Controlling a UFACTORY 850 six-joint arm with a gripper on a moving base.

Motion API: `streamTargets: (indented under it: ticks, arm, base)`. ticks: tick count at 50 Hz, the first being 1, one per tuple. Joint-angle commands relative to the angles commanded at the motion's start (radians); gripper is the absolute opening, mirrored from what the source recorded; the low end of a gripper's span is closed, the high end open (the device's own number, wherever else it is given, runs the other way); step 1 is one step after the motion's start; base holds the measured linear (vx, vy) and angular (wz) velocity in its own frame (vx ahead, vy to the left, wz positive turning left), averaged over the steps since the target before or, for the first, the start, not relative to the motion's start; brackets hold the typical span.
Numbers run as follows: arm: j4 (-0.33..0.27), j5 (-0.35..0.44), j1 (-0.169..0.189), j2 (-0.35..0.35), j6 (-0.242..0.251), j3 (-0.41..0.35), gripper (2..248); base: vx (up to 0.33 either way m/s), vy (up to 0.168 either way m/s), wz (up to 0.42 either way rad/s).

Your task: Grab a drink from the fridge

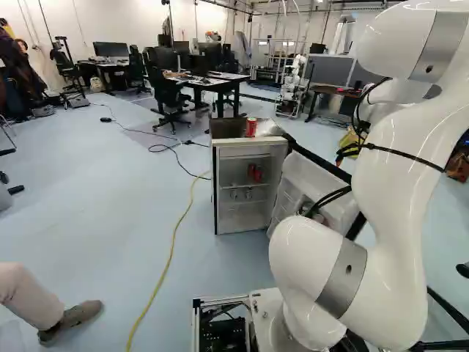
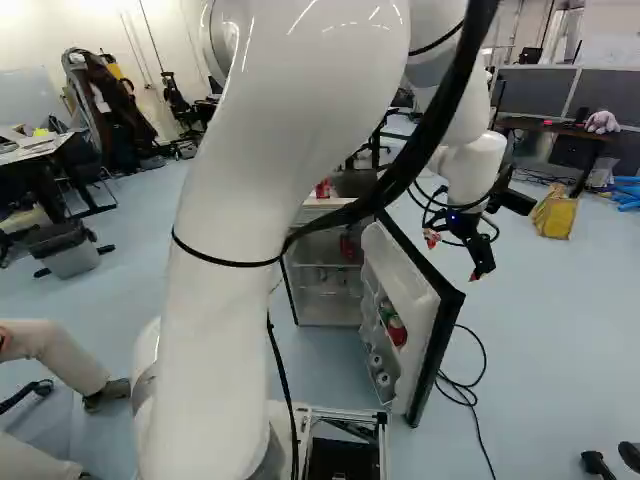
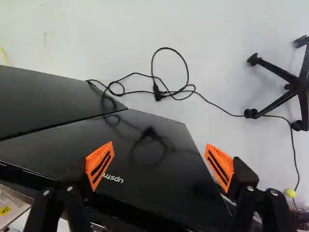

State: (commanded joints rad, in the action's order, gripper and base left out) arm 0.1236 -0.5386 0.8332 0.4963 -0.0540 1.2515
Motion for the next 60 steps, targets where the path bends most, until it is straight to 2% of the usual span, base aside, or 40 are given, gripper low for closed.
streamTargets:
  ticks: [25,60]
  arm:
    - [0.0,-0.018,0.0,0.001,0.0,0.0,247]
    - [0.0,-0.119,0.005,-0.01,0.0,-0.016,247]
  base:
    - [0.0,0.0,0.0]
    - [0.0,0.0,0.0]
